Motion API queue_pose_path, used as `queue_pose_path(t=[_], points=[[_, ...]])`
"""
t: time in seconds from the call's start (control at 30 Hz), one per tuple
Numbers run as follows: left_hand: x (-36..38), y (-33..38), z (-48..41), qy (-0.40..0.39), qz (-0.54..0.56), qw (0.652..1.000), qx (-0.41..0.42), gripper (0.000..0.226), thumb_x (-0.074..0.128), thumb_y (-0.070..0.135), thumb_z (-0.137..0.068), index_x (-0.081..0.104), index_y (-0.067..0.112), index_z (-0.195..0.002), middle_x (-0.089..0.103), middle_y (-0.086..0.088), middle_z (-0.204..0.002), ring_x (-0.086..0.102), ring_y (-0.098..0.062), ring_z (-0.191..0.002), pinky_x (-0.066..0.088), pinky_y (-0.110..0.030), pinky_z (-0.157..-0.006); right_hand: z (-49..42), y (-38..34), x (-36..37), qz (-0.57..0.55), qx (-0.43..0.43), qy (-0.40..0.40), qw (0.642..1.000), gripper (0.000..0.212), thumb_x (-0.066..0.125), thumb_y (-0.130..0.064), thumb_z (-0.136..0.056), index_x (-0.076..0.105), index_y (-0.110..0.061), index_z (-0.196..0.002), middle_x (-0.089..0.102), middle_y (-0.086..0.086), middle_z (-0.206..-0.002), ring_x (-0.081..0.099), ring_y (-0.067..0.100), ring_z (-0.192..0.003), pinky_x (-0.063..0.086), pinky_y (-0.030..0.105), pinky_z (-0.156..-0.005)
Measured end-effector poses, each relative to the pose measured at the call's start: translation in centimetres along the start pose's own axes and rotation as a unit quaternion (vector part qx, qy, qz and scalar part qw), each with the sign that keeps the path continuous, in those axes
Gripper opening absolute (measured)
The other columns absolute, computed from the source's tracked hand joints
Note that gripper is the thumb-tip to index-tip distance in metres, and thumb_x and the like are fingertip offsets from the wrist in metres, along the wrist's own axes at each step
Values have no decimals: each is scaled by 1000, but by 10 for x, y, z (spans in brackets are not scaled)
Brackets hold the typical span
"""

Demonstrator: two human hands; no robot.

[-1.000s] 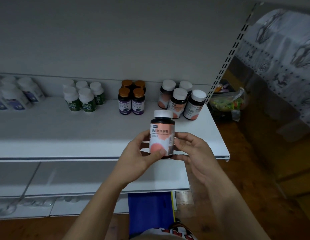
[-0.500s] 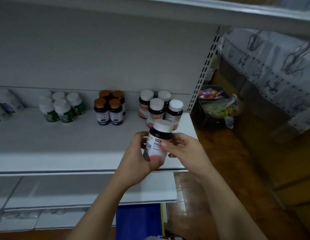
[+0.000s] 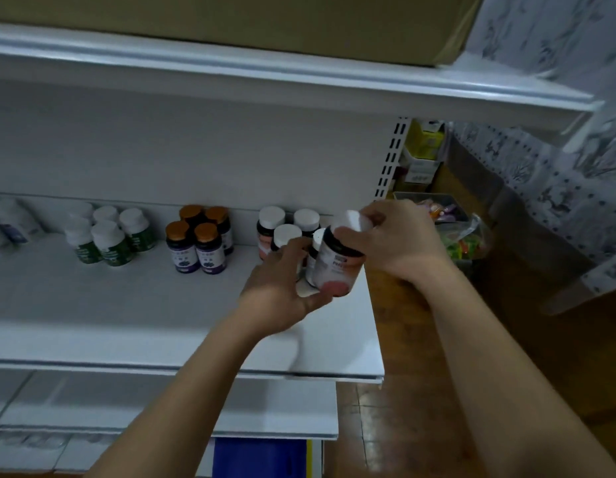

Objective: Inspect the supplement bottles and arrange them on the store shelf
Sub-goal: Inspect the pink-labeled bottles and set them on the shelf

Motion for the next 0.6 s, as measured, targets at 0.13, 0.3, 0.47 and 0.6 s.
queue_pose_path(t=[0.13,0.3,0.47,0.6], points=[[-12,-14,-16,-24,-110,992,-53,86,67,61,-79,26,29,-148,34,1,-151,34,-24,-136,35,-37,-107,-40,19,-19,49,-7,20,999,34,74,-41,-78,63,-10,-73,70,8,-85,65,20,-72,60,43,-67],[-26,-27,-24,-12,-186,980,-67,83,62,61,-83,27,27,-149,33,0,-153,28,-24,-140,24,-42,-112,-91,50,11,108,63,-9,992,38,73,-39,-78,63,-4,-87,61,6,-76,60,20,-69,51,30,-55],[-29,-30,-27,-5,-205,977,-62,82,62,62,-83,29,26,-149,35,-1,-152,27,-24,-140,23,-42,-111,-110,72,47,56,117,-13,991,40,72,-29,-81,43,-11,-61,42,3,-58,39,15,-50,28,26,-42],[-32,-36,-23,6,-201,978,-59,75,62,60,-84,34,27,-145,42,-1,-147,32,-24,-137,27,-42,-108,-113,84,75,-3,153,-20,988,40,78,-33,-78,48,-10,-64,48,3,-61,45,14,-52,29,25,-43]])
Point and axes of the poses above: each hand's wrist, its own z-axis away from the middle knuckle, its own x-axis out of the palm, y = z × x, the point moved 10 cm from there along -z, towards the middle knuckle
